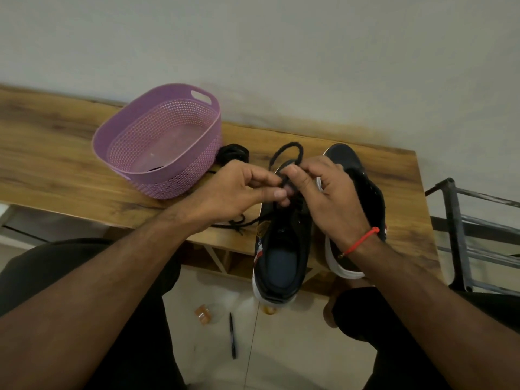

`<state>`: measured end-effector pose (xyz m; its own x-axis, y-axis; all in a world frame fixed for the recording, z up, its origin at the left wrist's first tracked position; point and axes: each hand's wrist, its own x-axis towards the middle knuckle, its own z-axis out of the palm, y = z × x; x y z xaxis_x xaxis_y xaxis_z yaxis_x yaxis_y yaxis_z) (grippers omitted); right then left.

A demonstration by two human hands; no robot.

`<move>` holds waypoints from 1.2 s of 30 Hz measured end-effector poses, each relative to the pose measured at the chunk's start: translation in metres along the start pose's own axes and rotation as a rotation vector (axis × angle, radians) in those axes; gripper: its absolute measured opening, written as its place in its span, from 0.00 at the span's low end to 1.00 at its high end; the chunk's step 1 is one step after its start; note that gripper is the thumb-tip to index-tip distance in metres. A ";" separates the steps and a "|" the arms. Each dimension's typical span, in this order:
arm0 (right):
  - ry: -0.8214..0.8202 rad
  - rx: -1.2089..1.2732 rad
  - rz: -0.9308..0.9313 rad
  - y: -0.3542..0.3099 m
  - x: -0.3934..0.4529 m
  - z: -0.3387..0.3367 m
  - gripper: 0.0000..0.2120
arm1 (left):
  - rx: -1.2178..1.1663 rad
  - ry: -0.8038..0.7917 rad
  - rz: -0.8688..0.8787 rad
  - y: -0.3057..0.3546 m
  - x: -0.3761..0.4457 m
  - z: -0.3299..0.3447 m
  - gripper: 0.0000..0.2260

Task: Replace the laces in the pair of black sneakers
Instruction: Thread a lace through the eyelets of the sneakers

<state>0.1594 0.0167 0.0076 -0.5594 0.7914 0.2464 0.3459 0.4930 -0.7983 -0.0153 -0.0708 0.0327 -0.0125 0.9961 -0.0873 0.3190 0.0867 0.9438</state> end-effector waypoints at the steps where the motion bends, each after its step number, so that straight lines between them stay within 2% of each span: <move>1: -0.049 0.023 -0.005 -0.002 -0.001 0.001 0.14 | -0.027 0.096 0.053 0.001 0.000 -0.001 0.08; 3: -0.184 -0.028 0.010 -0.002 -0.004 0.005 0.16 | -0.170 0.285 0.150 0.006 0.001 -0.005 0.07; 4: -0.269 -0.134 0.015 -0.001 -0.007 0.006 0.18 | -0.274 0.352 0.198 0.009 0.002 -0.008 0.07; 6: -0.373 -0.327 0.012 0.004 -0.010 0.010 0.15 | -0.472 0.424 0.267 0.016 0.002 -0.017 0.06; 7: -0.366 -0.334 -0.004 0.003 -0.010 0.012 0.12 | -0.536 0.435 0.267 0.018 0.001 -0.022 0.07; 9: -0.249 -0.161 -0.073 -0.005 -0.009 0.009 0.12 | -0.534 0.454 0.157 0.017 0.001 -0.026 0.08; 11: -0.086 0.067 -0.142 -0.014 -0.006 0.003 0.12 | -0.318 0.483 -0.093 0.012 0.001 -0.026 0.09; 12: -0.028 0.135 -0.175 -0.017 -0.004 -0.001 0.11 | -0.157 0.438 -0.222 0.008 0.001 -0.025 0.10; 14: 0.024 0.151 -0.207 -0.023 -0.004 -0.005 0.08 | 0.079 0.205 -0.389 0.001 -0.002 -0.021 0.17; 16: 0.023 0.144 -0.182 -0.024 -0.004 -0.006 0.09 | 0.169 -0.086 -0.401 -0.001 -0.003 -0.015 0.24; 18: 0.012 0.134 -0.147 -0.023 -0.005 -0.005 0.11 | 0.163 -0.265 -0.299 -0.001 -0.003 -0.006 0.18; 20: -0.014 0.093 -0.138 -0.022 -0.004 -0.005 0.13 | 0.178 -0.213 -0.183 0.002 -0.001 0.002 0.05; 21: -0.043 0.060 -0.126 -0.020 -0.004 -0.006 0.15 | 0.204 -0.137 -0.137 0.002 0.001 0.003 0.03; 24: -0.147 -0.059 -0.037 -0.011 -0.004 -0.004 0.24 | 0.208 0.071 -0.071 -0.002 0.004 -0.001 0.05; 29: -0.306 -0.183 0.073 0.002 -0.002 0.002 0.34 | 0.085 0.097 -0.073 0.000 0.005 -0.002 0.07; 31: -0.337 -0.226 0.078 0.004 0.001 0.002 0.37 | 0.076 0.066 -0.143 0.003 0.004 -0.007 0.07; 33: -0.389 -0.301 0.088 0.004 0.000 0.001 0.39 | 0.083 -0.029 -0.289 0.004 0.001 -0.017 0.06; 36: -0.489 -0.470 0.108 -0.001 -0.007 0.001 0.32 | 0.244 -0.329 -0.507 0.006 -0.006 -0.036 0.08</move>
<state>0.1626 0.0105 0.0064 -0.7407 0.6457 -0.1857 0.6474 0.6120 -0.4542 -0.0472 -0.0758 0.0506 0.0607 0.7725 -0.6321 0.5568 0.4994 0.6638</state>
